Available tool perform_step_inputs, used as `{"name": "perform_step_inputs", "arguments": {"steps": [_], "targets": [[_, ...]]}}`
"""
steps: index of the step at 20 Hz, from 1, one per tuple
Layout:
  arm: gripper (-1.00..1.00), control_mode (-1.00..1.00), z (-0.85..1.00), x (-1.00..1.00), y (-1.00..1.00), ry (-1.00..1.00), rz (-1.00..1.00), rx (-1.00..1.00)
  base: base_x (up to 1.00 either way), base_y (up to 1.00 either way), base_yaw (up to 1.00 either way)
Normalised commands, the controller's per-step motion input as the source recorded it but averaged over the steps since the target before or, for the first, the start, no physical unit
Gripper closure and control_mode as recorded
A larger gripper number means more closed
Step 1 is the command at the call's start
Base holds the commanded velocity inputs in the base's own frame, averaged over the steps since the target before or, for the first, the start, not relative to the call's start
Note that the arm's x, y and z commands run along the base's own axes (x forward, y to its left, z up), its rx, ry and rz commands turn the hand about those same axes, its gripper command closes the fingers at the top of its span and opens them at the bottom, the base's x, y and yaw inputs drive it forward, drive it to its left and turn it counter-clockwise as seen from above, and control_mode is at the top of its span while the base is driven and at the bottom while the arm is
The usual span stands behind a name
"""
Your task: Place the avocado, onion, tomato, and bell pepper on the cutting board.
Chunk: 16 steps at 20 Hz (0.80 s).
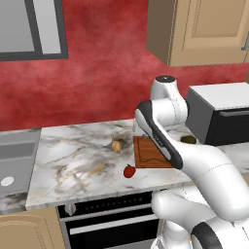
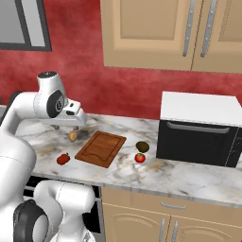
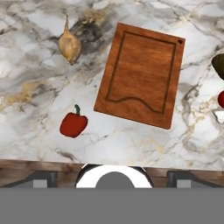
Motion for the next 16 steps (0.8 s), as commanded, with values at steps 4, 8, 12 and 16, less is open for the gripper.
{"name": "perform_step_inputs", "arguments": {"steps": [4,8,12,16], "targets": [[-1.0,-1.0,-0.17,-0.02,0.16,0.0,0.0,0.0,0.0,0.0,0.0],[-1.0,-1.0,-0.31,-0.03,0.12,0.0,0.0,0.0,0.0,0.0,0.0],[-1.0,-1.0,-0.37,0.0,0.11,0.02,0.0,0.01,0.0,0.0,0.0],[-1.0,-1.0,-0.39,0.0,0.09,0.02,0.0,0.02,0.0,0.0,0.0]]}}
